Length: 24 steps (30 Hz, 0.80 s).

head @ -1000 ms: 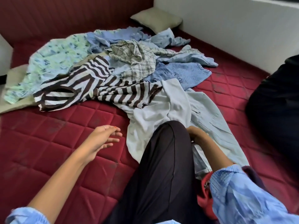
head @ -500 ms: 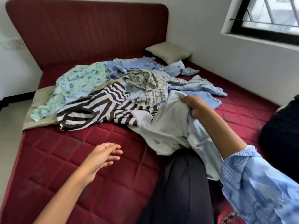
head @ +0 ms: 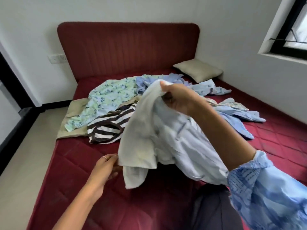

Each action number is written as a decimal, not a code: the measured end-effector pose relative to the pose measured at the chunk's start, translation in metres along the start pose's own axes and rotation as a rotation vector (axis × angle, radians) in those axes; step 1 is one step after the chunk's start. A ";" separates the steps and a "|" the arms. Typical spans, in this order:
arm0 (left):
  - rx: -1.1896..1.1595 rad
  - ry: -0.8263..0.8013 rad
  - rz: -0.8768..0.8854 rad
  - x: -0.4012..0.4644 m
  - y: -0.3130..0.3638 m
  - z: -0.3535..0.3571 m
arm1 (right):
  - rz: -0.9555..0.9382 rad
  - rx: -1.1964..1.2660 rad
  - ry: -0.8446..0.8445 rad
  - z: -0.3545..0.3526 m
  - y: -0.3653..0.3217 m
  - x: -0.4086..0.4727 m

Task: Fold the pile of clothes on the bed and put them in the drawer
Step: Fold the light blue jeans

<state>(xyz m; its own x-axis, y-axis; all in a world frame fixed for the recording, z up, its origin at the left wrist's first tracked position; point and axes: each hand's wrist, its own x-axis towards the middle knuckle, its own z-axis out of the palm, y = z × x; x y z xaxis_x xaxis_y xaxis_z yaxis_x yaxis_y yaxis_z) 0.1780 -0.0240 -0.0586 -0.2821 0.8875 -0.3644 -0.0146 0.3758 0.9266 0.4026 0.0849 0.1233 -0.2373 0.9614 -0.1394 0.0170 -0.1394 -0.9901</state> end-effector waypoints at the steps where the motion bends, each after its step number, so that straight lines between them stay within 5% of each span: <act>1: 0.001 0.071 -0.013 0.004 -0.004 -0.008 | 0.020 -0.125 -0.111 0.008 0.015 0.005; 7: 0.082 0.206 -0.056 0.001 -0.028 -0.052 | 0.272 -1.244 -0.611 0.029 0.215 -0.007; 10: 0.178 0.120 -0.090 0.002 -0.030 -0.063 | 0.246 -1.219 -0.585 0.011 0.276 -0.047; 17: 0.485 -0.185 0.079 0.017 -0.012 -0.002 | -0.171 -1.402 -0.223 -0.024 0.272 -0.047; 24: 0.895 -0.551 0.437 0.019 0.001 0.078 | 0.055 -1.437 -0.365 -0.024 0.271 -0.016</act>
<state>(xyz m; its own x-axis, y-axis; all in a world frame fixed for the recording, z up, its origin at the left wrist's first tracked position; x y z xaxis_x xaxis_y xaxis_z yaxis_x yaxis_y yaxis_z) 0.2470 0.0144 -0.0720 0.3681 0.9028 -0.2223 0.7338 -0.1353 0.6658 0.4345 0.0371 -0.1427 -0.4257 0.8213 -0.3798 0.9049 0.3845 -0.1828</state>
